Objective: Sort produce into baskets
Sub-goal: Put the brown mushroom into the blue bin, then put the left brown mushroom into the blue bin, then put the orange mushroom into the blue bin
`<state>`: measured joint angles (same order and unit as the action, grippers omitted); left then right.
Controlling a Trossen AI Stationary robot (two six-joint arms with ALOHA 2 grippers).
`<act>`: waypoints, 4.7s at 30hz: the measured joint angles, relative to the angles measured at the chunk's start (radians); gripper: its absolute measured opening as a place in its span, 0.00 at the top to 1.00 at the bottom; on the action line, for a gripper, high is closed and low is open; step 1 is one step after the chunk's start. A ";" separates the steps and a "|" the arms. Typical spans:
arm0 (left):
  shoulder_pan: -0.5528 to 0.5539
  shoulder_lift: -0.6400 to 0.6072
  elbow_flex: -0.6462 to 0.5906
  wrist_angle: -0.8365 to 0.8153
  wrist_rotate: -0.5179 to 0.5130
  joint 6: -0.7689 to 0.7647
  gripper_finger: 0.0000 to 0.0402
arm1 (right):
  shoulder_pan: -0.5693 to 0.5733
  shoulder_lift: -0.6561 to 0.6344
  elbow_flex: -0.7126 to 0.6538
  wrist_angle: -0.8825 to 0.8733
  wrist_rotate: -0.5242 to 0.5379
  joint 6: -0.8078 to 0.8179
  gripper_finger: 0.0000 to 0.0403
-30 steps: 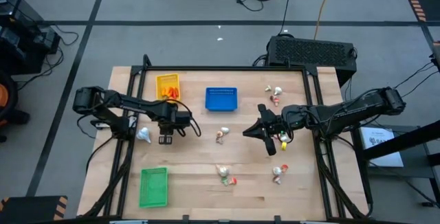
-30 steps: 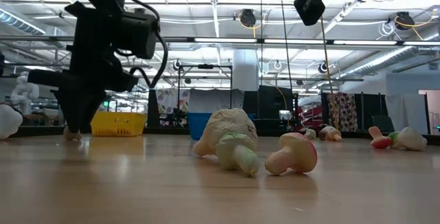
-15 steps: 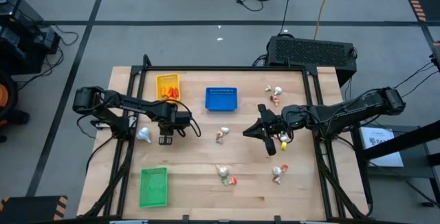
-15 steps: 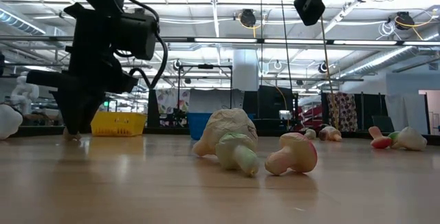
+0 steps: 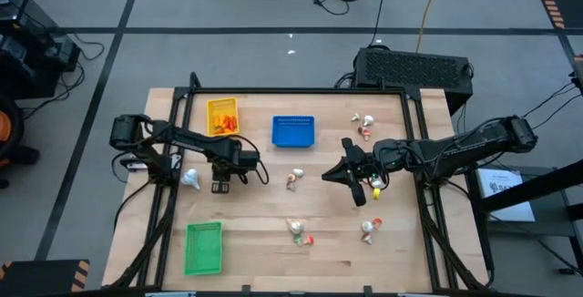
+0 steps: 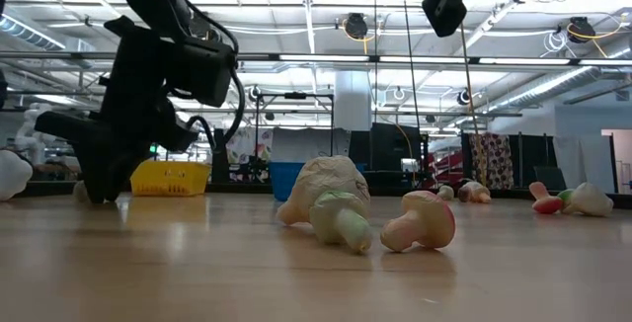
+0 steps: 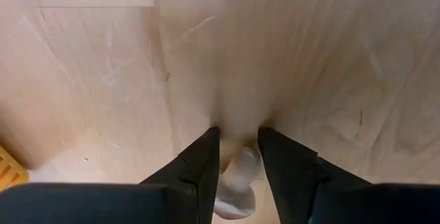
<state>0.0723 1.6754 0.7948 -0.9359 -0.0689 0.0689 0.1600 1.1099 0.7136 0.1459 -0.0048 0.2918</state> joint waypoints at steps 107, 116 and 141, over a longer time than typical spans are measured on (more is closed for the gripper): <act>0.028 -0.089 0.349 0.133 -0.053 0.082 0.94 | -0.001 0.000 0.000 0.000 0.005 -0.039 0.96; 0.110 -0.051 0.349 0.578 -0.092 0.156 0.94 | -0.001 0.000 0.000 0.000 0.005 -0.039 0.96; 0.196 -0.027 0.348 0.678 -0.143 0.225 0.66 | -0.002 0.000 0.000 -0.008 0.006 -0.051 0.96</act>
<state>0.2686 1.6489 1.1431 -0.2580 -0.2119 0.2935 0.1581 1.1103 0.7132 0.1379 0.0010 0.2409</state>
